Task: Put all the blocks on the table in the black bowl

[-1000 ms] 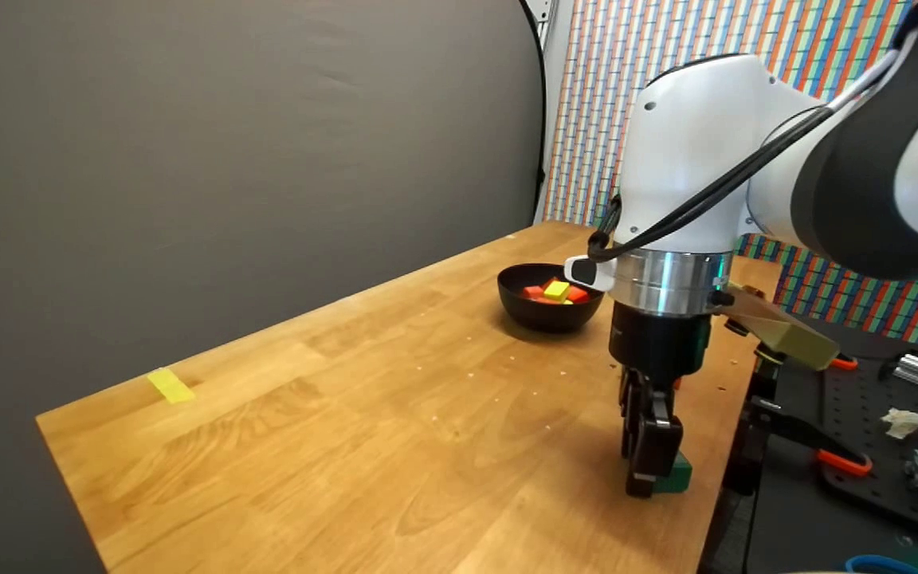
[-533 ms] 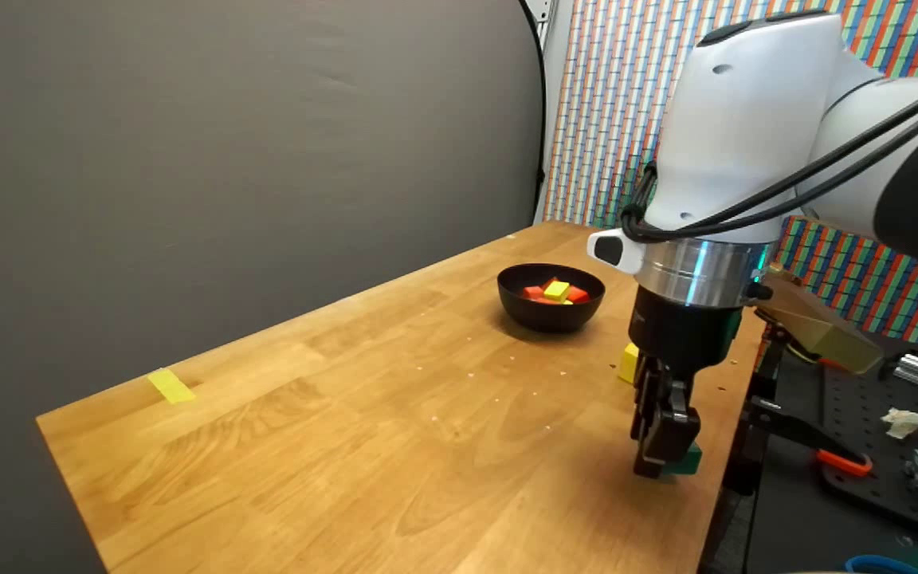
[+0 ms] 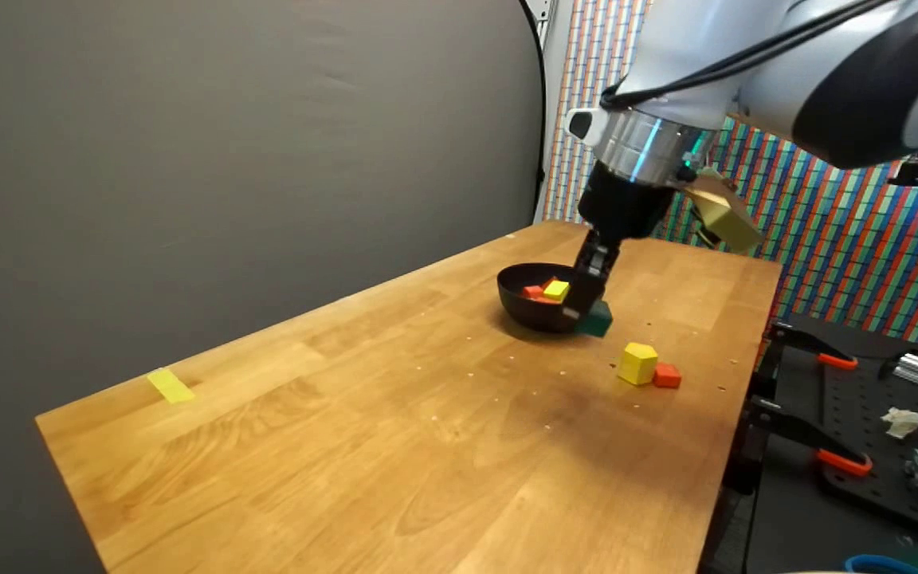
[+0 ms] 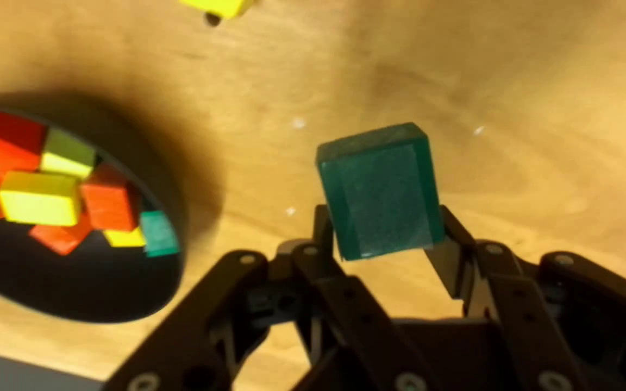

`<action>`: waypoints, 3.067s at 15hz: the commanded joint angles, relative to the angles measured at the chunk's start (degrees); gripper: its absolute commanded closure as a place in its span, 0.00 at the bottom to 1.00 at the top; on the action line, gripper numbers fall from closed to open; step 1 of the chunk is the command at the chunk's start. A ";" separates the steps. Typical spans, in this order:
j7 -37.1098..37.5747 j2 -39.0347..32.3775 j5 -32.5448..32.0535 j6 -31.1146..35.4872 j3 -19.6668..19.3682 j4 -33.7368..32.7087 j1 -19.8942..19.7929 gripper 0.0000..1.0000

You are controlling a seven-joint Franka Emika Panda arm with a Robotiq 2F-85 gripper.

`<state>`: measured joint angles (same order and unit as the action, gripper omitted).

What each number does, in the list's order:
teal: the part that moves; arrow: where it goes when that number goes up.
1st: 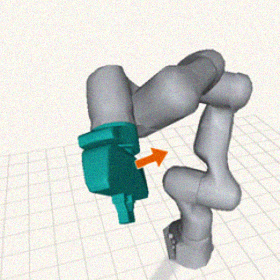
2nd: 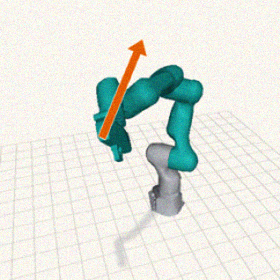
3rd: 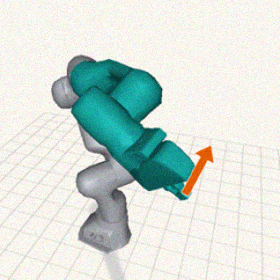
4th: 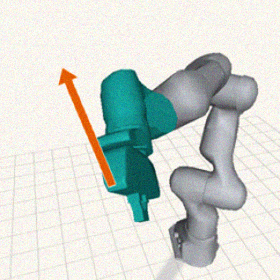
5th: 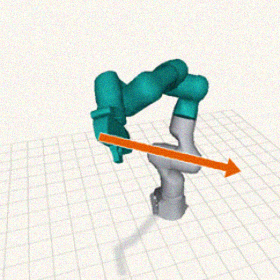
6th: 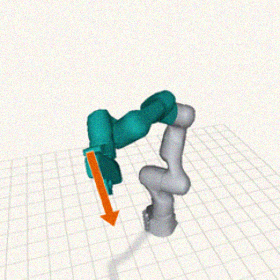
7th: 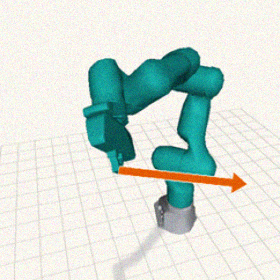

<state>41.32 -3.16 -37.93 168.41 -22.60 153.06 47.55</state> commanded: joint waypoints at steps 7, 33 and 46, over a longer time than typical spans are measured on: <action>-36.09 -8.73 28.38 -3.34 12.58 -14.37 -27.66 0.79; -24.62 11.09 47.67 -12.65 37.14 6.37 -34.96 0.00; 19.04 -1.98 5.96 -6.23 40.40 5.60 -50.10 0.00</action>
<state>58.24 -0.06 -27.85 158.18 18.73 158.81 -1.61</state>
